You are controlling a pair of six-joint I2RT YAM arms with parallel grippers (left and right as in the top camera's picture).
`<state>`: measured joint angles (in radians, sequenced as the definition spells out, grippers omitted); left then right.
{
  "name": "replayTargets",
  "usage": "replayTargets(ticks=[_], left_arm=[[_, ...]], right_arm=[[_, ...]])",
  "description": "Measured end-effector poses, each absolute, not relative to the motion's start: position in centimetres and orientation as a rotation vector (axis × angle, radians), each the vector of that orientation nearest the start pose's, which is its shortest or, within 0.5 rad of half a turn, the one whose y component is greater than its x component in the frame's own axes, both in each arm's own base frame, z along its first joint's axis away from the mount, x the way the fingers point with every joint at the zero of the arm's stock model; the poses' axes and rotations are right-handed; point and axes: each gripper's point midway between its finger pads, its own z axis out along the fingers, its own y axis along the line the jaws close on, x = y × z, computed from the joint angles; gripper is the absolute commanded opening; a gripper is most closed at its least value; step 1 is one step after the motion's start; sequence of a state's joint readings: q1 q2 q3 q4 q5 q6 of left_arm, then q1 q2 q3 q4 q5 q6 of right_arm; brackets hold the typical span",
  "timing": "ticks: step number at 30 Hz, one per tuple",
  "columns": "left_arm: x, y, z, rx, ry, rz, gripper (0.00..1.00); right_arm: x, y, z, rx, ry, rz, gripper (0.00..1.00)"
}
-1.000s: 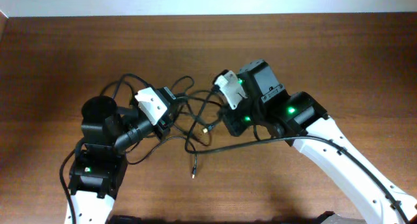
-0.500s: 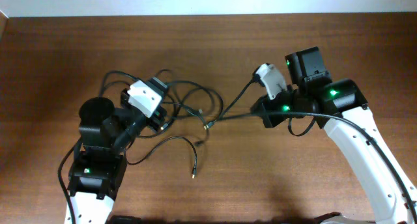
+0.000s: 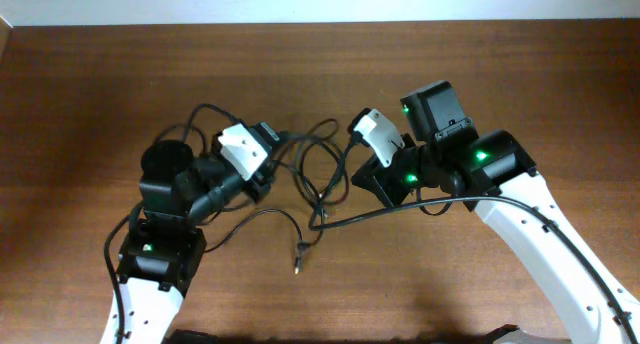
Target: Untangle cables
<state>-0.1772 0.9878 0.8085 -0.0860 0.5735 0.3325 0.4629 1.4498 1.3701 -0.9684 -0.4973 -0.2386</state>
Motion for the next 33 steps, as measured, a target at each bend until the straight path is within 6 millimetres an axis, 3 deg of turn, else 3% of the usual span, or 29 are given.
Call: replayTargets(ticks=[2,5,8,12,14,15,16,19,21,23,26,29,32,33], left_arm=[[33.1,-12.9,28.4,0.732,1.69,-0.27,0.0],[33.9,-11.5,28.2,0.674,1.722,-0.186,0.0],[33.7,-11.8,28.0,0.688,1.722,-0.207,0.0],[32.1,-14.0,28.0,0.784,1.689,-0.354,0.0],[31.7,-14.5,28.0,0.806,1.677,-0.389,0.0],[31.7,-14.5,28.0,0.809,1.677,-0.394,0.0],[31.6,-14.6,28.0,0.812,1.675,-0.4,0.0],[31.5,-14.7,27.9,0.816,1.679,-0.407,0.0],[31.4,-14.7,27.7,0.817,1.687,-0.41,0.0],[31.4,-14.7,27.7,0.817,1.688,-0.41,0.0],[31.4,-14.7,27.7,0.817,1.687,-0.41,0.0],[31.4,-14.7,27.7,0.817,1.689,-0.411,0.0],[31.4,-14.7,27.6,0.817,1.69,-0.411,0.0],[31.4,-14.7,27.6,0.817,1.69,-0.411,0.0]], right_arm=[[27.7,23.0,22.1,-1.05,2.367,0.73,0.12],[27.4,24.3,22.9,-1.081,2.307,0.788,0.13],[25.9,27.7,23.4,-1.197,2.208,0.843,0.13],[26.8,28.3,21.7,-1.206,2.237,0.796,0.08],[28.7,27.9,20.8,-1.148,2.269,0.692,0.09],[30.0,27.2,20.3,-1.07,2.312,0.611,0.16],[32.2,25.2,19.8,-0.844,2.404,0.441,0.24],[34.1,22.5,19.5,-0.514,2.483,0.278,0.23],[34.7,21.5,19.6,-0.41,2.49,0.224,0.23],[34.3,22.3,19.6,-0.439,2.497,0.289,0.23],[30.5,25.4,19.2,-0.767,2.508,0.545,0.23],[29.0,25.7,18.9,-0.943,2.481,0.584,0.23],[32.7,21.6,18.4,-0.671,2.524,0.217,0.22],[33.9,20.5,18.8,-0.598,2.498,0.119,0.16]])
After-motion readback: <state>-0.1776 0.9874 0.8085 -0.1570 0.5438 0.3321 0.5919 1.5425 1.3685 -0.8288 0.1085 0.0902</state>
